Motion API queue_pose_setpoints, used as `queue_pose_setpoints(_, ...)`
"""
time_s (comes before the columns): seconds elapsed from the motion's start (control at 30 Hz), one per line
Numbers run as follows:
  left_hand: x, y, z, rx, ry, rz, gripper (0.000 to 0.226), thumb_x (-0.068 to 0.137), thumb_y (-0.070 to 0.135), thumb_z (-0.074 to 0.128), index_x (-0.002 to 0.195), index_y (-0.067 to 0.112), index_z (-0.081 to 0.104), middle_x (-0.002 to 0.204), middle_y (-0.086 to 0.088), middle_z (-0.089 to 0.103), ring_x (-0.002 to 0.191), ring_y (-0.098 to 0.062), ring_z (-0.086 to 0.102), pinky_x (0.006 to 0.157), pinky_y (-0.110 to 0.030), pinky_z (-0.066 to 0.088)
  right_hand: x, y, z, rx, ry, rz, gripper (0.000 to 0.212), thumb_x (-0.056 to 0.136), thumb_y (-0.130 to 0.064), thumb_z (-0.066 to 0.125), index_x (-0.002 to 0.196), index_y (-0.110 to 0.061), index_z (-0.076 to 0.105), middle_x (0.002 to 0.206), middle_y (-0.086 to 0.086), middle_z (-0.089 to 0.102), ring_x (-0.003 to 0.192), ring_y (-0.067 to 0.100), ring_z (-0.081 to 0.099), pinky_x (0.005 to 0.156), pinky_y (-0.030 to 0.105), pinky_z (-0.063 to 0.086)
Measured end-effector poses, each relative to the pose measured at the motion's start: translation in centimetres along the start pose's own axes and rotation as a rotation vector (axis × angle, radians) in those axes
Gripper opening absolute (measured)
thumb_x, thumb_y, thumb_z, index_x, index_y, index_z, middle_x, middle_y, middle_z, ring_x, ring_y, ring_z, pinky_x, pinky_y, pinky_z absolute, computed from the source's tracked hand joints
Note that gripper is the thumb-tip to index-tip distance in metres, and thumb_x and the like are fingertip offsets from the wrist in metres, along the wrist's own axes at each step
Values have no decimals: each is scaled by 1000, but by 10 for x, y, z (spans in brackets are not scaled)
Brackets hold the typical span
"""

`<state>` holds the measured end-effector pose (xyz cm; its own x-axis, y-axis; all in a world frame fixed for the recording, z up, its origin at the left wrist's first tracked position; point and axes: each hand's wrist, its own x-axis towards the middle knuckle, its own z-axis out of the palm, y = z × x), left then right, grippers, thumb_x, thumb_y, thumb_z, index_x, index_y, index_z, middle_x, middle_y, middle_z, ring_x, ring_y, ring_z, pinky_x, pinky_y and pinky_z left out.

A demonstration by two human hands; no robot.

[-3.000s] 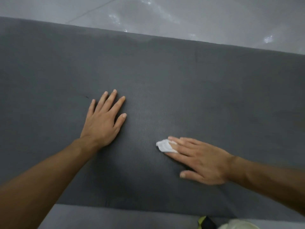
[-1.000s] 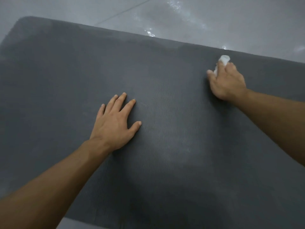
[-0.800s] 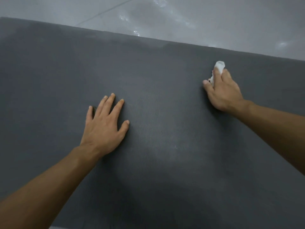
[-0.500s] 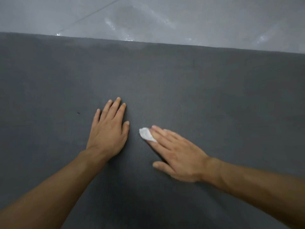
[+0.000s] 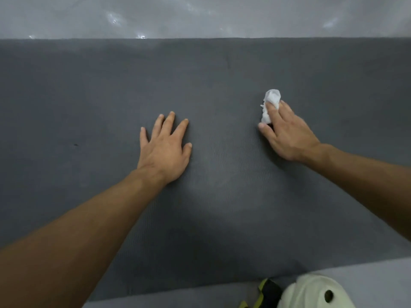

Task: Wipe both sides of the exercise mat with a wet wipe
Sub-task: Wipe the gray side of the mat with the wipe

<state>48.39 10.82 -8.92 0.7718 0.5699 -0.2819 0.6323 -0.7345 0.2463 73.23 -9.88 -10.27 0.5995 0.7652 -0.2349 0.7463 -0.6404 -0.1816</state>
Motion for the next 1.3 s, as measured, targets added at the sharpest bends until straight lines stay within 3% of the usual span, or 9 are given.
queue_pose_setpoints(0.13,8,20,-1,8,-54,49,65,105,42,42,164,33,15,173,1,-2,159,-21,-4,126,-60,4,-42,-28,10,0,-32,-149,83,102,-62,25,164,-7,16,168,16,23,155,34,25,124,48,28)
queue_pose_setpoints(0.3,16,41,-1,11,-102,31,65,102,39,38,162,42,13,173,7,-5,158,-24,-6,124,-65,2,-122,-84,33,-109,-121,-430,80,107,-61,29,164,-6,19,173,13,11,161,25,0,129,33,5)
queue_pose_setpoints(0.47,16,49,-5,14,-139,0,65,103,38,36,162,42,10,172,7,-8,158,-27,-9,123,-68,1,-142,-90,28,-232,-221,-519,75,109,-61,26,164,-10,22,174,8,9,161,22,0,130,38,7)
queue_pose_setpoints(0.53,18,49,-11,11,-179,-2,66,104,38,39,163,41,10,172,7,-9,158,-28,-10,123,-69,3,-133,-81,18,-278,-210,-416,76,107,-61,22,164,-11,26,173,7,16,161,22,8,130,40,10)
queue_pose_setpoints(0.63,19,49,-24,-6,-283,-12,72,102,36,49,163,40,12,172,8,-11,158,-28,-11,122,-70,8,-111,-62,2,-220,-198,12,82,101,-66,12,163,-14,25,169,9,27,159,25,16,128,44,19)
queue_pose_setpoints(0.73,16,50,-35,-58,-381,-34,73,100,28,54,162,36,17,172,7,-12,158,-31,-12,120,-72,16,-98,-53,-10,-8,-215,433,72,105,-60,28,159,-12,28,163,13,31,153,30,25,120,52,31)
queue_pose_setpoints(0.8,8,45,-40,-48,-421,-31,72,100,26,54,162,34,18,172,7,-13,158,-32,-11,118,-71,21,-101,-65,-14,119,-264,526,72,106,-56,34,161,-10,24,165,15,26,153,31,24,122,51,28)
queue_pose_setpoints(0.97,-9,20,-44,72,-412,45,76,102,31,54,164,33,12,173,5,-11,159,-32,-8,125,-62,10,-131,-147,-1,23,-385,198,85,106,-62,29,166,-15,-8,174,2,-12,160,24,-10,130,42,7)
queue_pose_setpoints(1.3,-14,25,-25,21,-248,-48,64,103,44,48,159,27,21,170,-3,2,157,-36,-1,125,-57,18,-81,-77,-6,-186,-223,-101,92,92,-70,-7,167,-17,6,175,0,1,160,14,-9,130,42,-2)
